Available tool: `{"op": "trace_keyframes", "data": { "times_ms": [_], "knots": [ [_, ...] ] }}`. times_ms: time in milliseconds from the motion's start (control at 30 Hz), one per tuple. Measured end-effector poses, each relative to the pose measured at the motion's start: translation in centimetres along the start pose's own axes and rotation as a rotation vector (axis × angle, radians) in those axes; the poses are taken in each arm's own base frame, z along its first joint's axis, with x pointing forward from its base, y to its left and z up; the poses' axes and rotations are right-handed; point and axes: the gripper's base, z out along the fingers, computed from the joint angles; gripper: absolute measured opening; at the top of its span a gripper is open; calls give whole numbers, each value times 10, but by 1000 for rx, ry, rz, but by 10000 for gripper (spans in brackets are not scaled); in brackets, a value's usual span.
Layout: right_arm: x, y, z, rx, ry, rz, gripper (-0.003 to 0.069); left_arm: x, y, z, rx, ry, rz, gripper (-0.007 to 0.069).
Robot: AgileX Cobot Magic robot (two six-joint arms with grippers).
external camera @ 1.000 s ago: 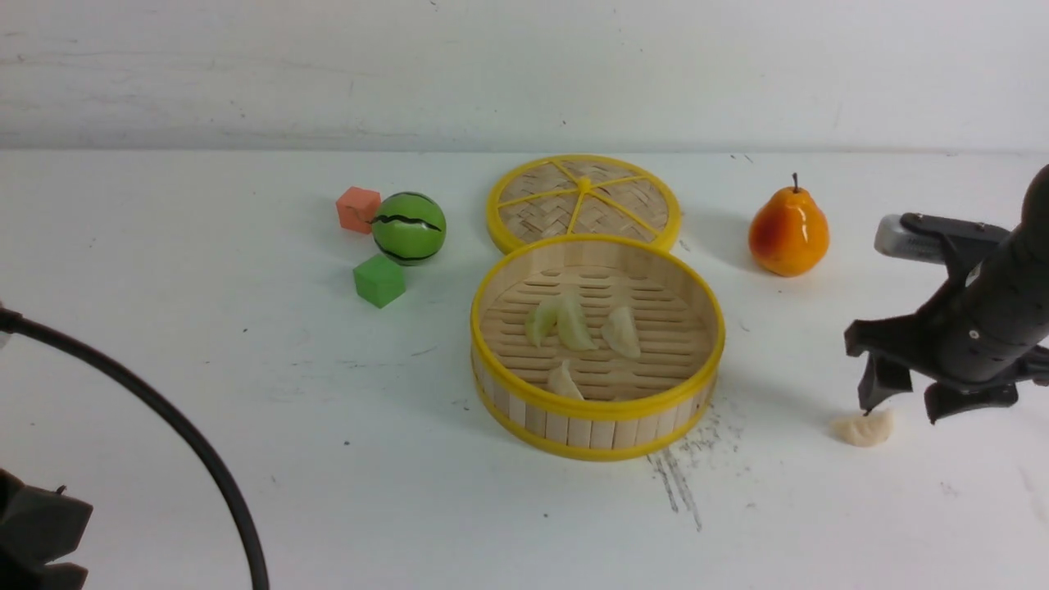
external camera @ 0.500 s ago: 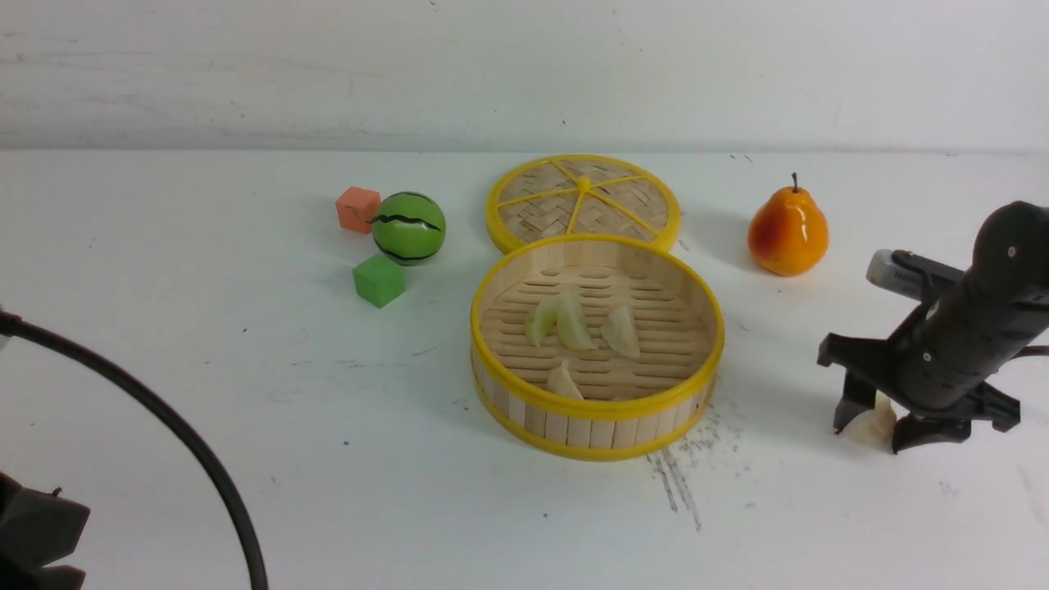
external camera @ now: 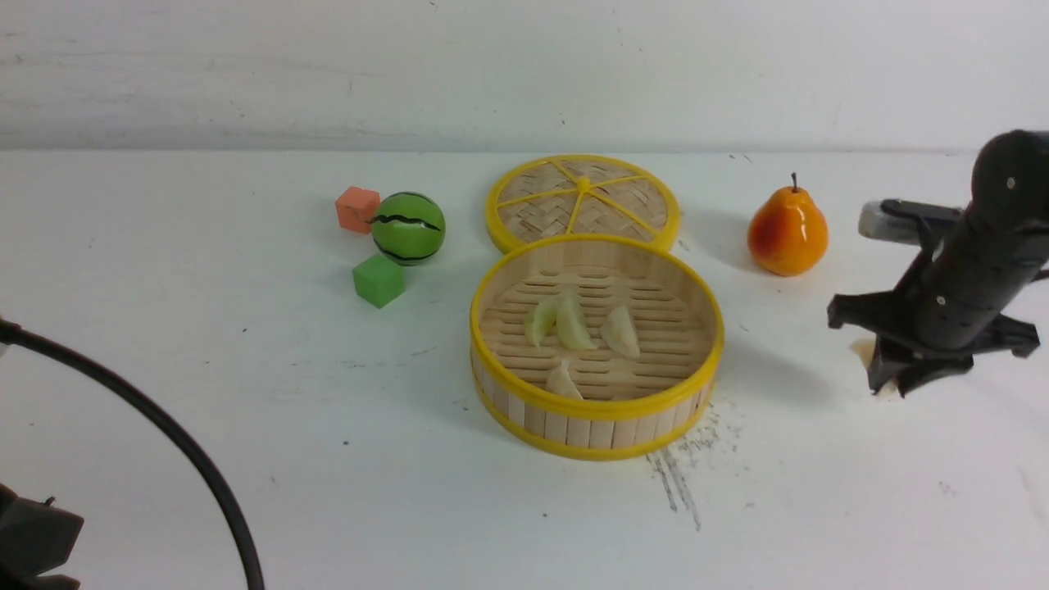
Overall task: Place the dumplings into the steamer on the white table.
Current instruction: 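Place the dumpling in the bamboo steamer basket with the right gripper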
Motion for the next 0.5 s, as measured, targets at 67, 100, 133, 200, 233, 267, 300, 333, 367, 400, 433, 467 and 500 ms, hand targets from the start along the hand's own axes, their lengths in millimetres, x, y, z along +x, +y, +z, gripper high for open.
{"op": "trace_keyframes", "data": {
  "times_ms": [67,100,133,200,233,267,300,333,367,400,433,467,500],
  "knots": [
    [-1,24,-12,-37,-18,-99,163,0,0,0,0,1,0,59],
    [-1,39,-19,-64,-30,-154,163,0,0,0,-1,0,0,59],
    [-1,49,-23,-84,-38,-190,163,0,0,0,-1,-2,0,60],
    [4,82,-34,-141,-62,-290,163,0,0,0,-1,-2,0,63],
    [9,99,-37,-168,-69,-339,163,0,0,0,-1,-2,0,64],
    [12,107,-38,-178,-74,-364,163,0,0,0,-1,-2,0,66],
    [15,118,-38,-193,-84,-399,163,0,0,0,-1,-2,0,67],
    [18,128,-37,-203,-94,-419,163,0,0,0,-1,-2,0,68],
    [20,132,-36,-207,-98,-429,163,0,0,0,-1,-2,0,69],
    [23,142,-30,-214,-101,-449,163,0,0,0,-1,0,0,70],
    [25,145,-25,-213,-92,-459,163,0,0,0,-1,2,0,71],
    [27,148,-18,-210,-81,-465,163,0,0,0,-2,5,0,70],
    [29,151,-12,-208,-71,-472,163,1,0,0,-2,6,0,70]
  ]
}}
